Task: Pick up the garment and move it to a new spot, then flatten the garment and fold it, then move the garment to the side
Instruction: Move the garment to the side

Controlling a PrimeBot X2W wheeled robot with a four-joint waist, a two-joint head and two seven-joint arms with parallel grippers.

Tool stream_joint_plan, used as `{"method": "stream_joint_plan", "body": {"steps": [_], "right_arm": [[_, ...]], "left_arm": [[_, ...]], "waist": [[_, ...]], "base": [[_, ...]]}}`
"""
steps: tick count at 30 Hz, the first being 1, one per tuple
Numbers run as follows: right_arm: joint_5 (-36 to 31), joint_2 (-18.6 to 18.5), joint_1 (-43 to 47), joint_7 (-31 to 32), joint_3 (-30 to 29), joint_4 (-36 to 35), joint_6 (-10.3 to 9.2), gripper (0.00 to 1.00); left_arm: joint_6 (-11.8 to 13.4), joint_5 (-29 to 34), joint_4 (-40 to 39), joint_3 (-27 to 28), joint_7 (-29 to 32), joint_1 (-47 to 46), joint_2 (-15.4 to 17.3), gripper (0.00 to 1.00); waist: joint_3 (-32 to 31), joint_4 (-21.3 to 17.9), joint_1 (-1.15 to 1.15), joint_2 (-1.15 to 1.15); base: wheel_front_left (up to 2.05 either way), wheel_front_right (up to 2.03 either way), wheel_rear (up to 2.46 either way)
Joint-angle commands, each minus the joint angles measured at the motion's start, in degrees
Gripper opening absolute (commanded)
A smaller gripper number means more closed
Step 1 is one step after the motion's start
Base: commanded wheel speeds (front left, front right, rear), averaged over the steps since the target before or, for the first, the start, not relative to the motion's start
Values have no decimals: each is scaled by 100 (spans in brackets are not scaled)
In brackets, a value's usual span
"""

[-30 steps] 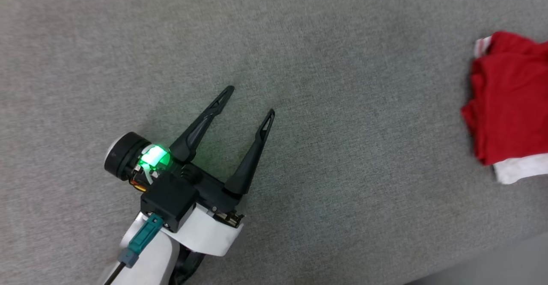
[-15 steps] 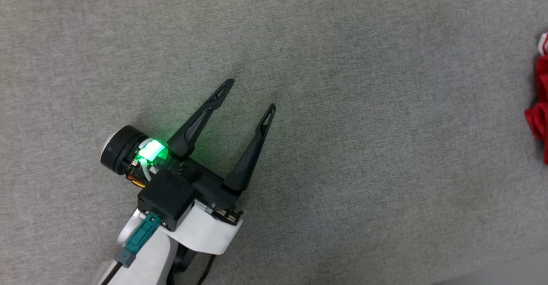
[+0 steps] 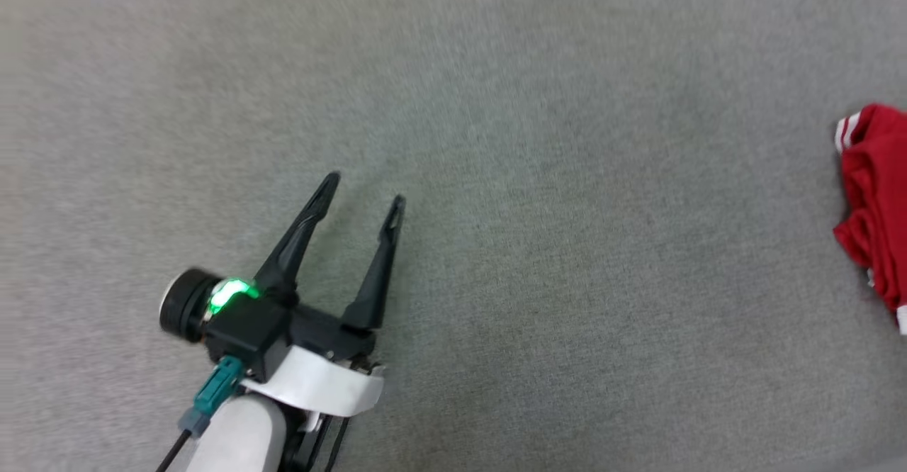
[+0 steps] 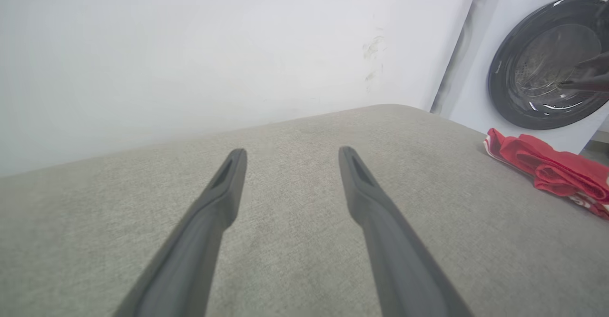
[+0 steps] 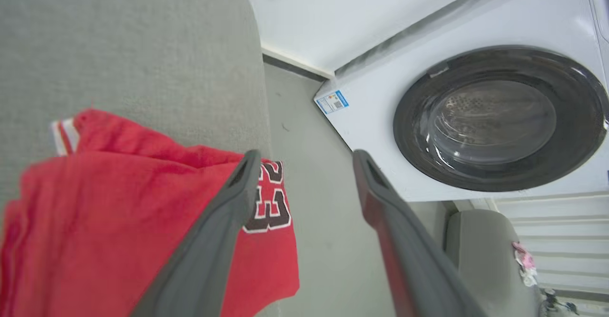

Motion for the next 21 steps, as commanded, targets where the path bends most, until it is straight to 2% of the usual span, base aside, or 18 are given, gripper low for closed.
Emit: {"method": "stream_joint_plan", "body": {"steps": [1,6,12,17,21], "right_arm": [[62,158,152,-98,-77,-183,-7,100],[157,699,564,-684,-135,-1045,-9,100],[389,1813,1325,-1451,-157,-1842,-6,100],[599,2722,2048,-2182,-162,-2030,-6,100],[730,3060,2472,-2671,-86,-1930,-6,100]], "left_arm": [[52,-11,69,154,-11,177,-88,100],[223,25,255,786,-10,585,-273,100],[275,25,405,1416,-10,934,-373,100],[221,23,532,1697,-11,1187,-452,100],[156,40,662,1767,-10,1330,-498,100]], "waist": [[-700,287,0,0],[-1331,585,0,0],[-1802,908,0,0],[-2037,1146,0,0],[-2179,1258,0,0]], "base": [[0,0,0],[0,0,0],[0,0,0],[0,0,0],[0,0,0]]}}
